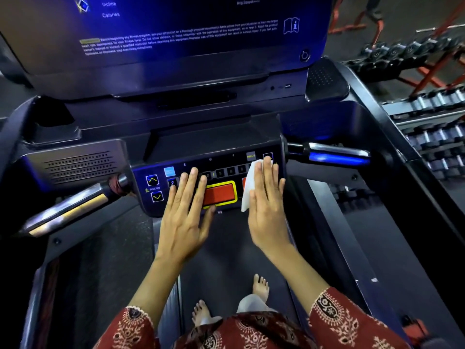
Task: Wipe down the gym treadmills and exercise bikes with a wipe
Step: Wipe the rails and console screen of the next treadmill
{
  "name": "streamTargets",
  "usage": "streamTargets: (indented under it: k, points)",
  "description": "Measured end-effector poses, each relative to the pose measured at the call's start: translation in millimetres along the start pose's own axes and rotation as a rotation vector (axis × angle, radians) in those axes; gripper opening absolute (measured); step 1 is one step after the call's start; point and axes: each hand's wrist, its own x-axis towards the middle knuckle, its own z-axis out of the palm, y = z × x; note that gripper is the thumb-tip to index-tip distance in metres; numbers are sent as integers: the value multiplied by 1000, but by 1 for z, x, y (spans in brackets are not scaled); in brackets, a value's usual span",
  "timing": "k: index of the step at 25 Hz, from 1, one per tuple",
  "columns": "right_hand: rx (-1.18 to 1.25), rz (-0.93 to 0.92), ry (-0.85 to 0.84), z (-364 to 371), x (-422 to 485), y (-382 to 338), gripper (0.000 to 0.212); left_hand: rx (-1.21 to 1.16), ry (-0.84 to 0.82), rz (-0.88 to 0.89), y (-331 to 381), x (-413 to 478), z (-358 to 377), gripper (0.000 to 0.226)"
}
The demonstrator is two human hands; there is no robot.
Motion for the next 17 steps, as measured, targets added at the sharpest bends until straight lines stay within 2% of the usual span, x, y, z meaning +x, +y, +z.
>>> streamTargets:
  k: [1, 2, 5, 6, 10, 11, 14, 15, 17]
  points:
    - [56, 51, -6, 5, 0, -17, 52, -7, 1, -2, -3, -2, -2, 57]
    - [89, 24, -35, 11, -2, -31, 52, -13, 0, -3, -6, -4, -4, 58]
    - [-23, -282, -138, 18, -17, -34, 54, -17, -5, 1, -19, -10, -10, 58]
    - [-90, -314, -121, 17, -18, -26, 53, -13, -3, -1, -25, -13, -12, 58]
    - [-35, -14, -7, 24, -15, -48, 53, 2, 17, -37, -44, -24, -22, 55]
    - [-32, -53, -25, 32, -17, -64, 54, 5, 20, -46, -50, -27, -25, 55]
    - [-149, -343, -149, 45, -30, -80, 55, 20, 21, -56, -65, -34, -32, 57]
    - [-212, -365, -156, 45, -30, -78, 55, 31, 20, -53, -71, -35, -35, 57]
    - [-290, -265, -109, 46, -25, -82, 55, 39, 21, -53, -80, -35, -39, 57]
